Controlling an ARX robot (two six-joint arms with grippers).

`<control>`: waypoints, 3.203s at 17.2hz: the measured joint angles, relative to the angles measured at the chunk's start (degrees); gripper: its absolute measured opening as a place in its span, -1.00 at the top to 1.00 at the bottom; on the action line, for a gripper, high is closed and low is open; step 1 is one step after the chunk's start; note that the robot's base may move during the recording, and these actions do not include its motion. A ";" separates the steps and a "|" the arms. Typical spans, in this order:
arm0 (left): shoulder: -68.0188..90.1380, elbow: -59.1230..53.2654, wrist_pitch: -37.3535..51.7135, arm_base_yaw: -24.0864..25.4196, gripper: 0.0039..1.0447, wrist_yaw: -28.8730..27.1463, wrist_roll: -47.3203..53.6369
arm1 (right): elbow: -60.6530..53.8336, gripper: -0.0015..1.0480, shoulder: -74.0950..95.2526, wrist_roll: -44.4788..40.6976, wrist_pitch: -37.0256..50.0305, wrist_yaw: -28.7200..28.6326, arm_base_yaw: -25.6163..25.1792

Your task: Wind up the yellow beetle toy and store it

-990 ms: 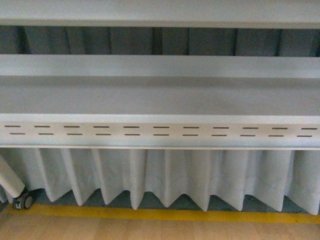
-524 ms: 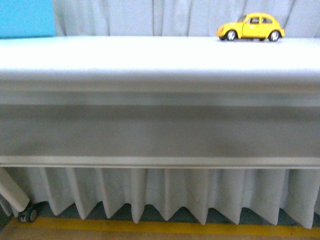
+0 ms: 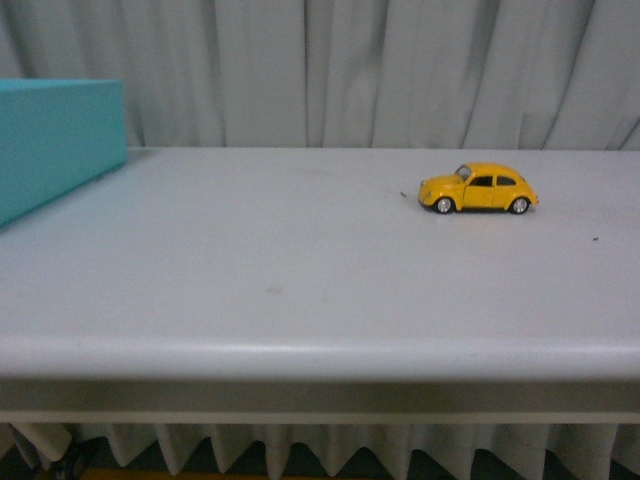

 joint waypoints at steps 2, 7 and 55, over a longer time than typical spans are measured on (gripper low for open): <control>0.00 0.00 0.00 0.00 -0.88 -0.09 -0.02 | 0.00 -0.87 0.02 0.00 0.07 0.02 0.00; 0.00 0.00 -0.02 0.00 -0.88 0.00 0.02 | 0.00 -0.87 0.02 0.00 -0.02 0.00 0.00; 0.00 0.00 0.02 0.00 -0.88 -0.09 -0.04 | 0.00 -0.87 0.02 0.02 0.00 0.00 0.00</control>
